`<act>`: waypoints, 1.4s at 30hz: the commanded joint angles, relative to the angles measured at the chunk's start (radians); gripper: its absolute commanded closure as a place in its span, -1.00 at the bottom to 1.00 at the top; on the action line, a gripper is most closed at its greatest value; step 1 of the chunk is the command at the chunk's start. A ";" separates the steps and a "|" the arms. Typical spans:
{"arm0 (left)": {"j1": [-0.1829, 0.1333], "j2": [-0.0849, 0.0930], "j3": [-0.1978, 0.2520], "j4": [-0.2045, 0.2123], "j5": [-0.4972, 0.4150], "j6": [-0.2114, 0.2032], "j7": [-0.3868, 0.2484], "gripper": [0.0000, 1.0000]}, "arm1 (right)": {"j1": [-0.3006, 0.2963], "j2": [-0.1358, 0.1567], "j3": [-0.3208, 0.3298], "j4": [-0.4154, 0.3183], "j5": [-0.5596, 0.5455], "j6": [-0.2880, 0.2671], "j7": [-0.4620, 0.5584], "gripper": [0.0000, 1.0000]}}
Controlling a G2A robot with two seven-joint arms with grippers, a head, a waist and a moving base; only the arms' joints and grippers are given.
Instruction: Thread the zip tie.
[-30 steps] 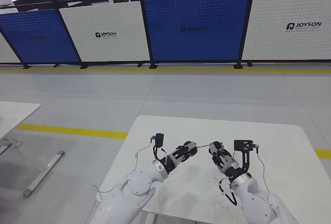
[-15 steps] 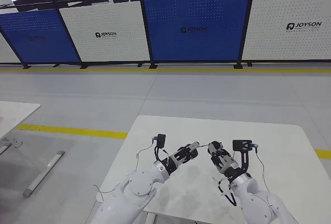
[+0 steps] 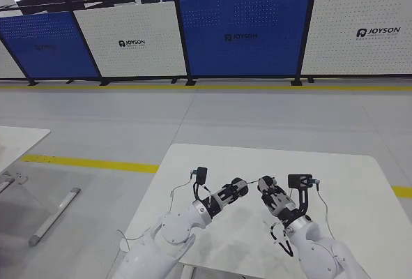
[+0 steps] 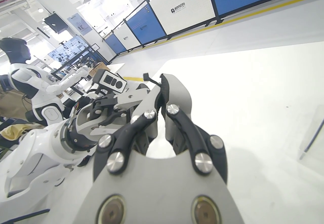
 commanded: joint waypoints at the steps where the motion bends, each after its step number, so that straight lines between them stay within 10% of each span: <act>1: 0.001 0.000 -0.001 -0.001 -0.001 -0.005 -0.003 1.00 | 0.001 0.000 -0.001 0.001 -0.002 0.000 0.003 1.00; 28: -0.001 0.002 -0.004 -0.001 0.004 -0.012 -0.016 1.00 | 0.017 -0.003 -0.003 0.025 0.002 -0.009 0.027 1.00; 32: -0.005 0.001 -0.003 0.000 0.004 -0.001 -0.017 0.42 | 0.015 -0.003 0.000 0.025 0.002 -0.006 0.026 1.00; 42: -0.008 0.001 -0.004 0.005 0.017 0.004 -0.004 0.26 | 0.019 -0.005 -0.001 0.028 -0.002 0.013 0.023 1.00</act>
